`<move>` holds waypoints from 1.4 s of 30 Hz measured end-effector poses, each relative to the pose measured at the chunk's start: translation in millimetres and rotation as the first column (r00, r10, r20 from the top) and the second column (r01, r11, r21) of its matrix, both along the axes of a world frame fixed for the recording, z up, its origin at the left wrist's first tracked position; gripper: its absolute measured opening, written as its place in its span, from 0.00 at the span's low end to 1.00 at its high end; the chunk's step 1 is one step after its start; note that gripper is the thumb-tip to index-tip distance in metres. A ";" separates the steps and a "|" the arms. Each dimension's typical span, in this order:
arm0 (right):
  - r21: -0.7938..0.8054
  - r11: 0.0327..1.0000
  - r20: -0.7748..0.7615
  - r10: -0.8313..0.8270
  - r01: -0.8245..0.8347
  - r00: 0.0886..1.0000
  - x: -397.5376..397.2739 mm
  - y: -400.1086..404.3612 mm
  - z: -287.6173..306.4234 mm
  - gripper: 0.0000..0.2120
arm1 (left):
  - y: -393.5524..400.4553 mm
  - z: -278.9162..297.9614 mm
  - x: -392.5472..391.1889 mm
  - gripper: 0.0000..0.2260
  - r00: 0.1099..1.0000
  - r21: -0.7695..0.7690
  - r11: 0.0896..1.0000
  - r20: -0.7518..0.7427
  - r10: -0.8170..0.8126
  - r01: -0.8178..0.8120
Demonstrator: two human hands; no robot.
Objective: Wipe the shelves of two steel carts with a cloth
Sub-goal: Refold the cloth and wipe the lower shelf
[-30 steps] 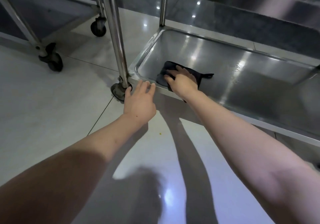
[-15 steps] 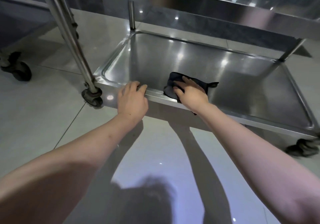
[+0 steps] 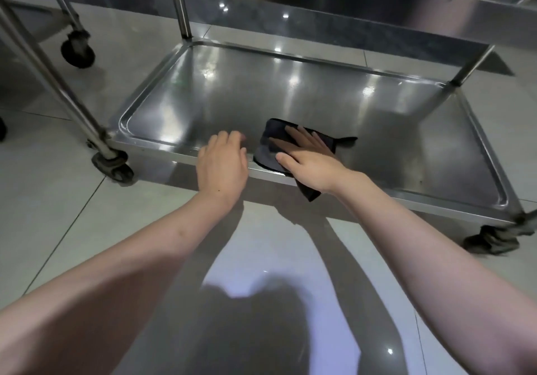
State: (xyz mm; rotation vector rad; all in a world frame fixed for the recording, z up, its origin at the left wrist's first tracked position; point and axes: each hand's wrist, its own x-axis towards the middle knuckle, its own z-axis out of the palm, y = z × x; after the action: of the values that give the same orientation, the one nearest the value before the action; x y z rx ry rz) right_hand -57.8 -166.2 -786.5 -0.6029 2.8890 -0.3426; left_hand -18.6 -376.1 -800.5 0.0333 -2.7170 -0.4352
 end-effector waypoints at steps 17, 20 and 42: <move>0.103 0.945 -0.118 -0.299 0.311 0.947 -26.1 52.2 5.2 0.27 | -6.6 8.8 8.8 0.06 0.992 -0.009 0.999 0.114 -0.052 0.053; 0.072 0.978 -0.163 -0.184 0.197 0.969 1.8 25.5 5.5 0.25 | -6.2 9.4 9.7 0.06 0.996 0.014 0.999 0.086 -0.030 0.029; 0.062 0.895 0.011 -0.444 0.443 0.896 -5.0 38.2 -4.4 0.27 | -3.8 1.3 17.6 0.06 0.999 0.148 0.988 0.011 -0.045 0.043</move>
State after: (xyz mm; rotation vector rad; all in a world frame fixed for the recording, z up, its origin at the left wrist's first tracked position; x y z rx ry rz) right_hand -62.8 -128.0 -790.9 0.0836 2.9742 -0.3177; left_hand -1.0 -379.8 -799.2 0.0167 -2.6985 -0.6507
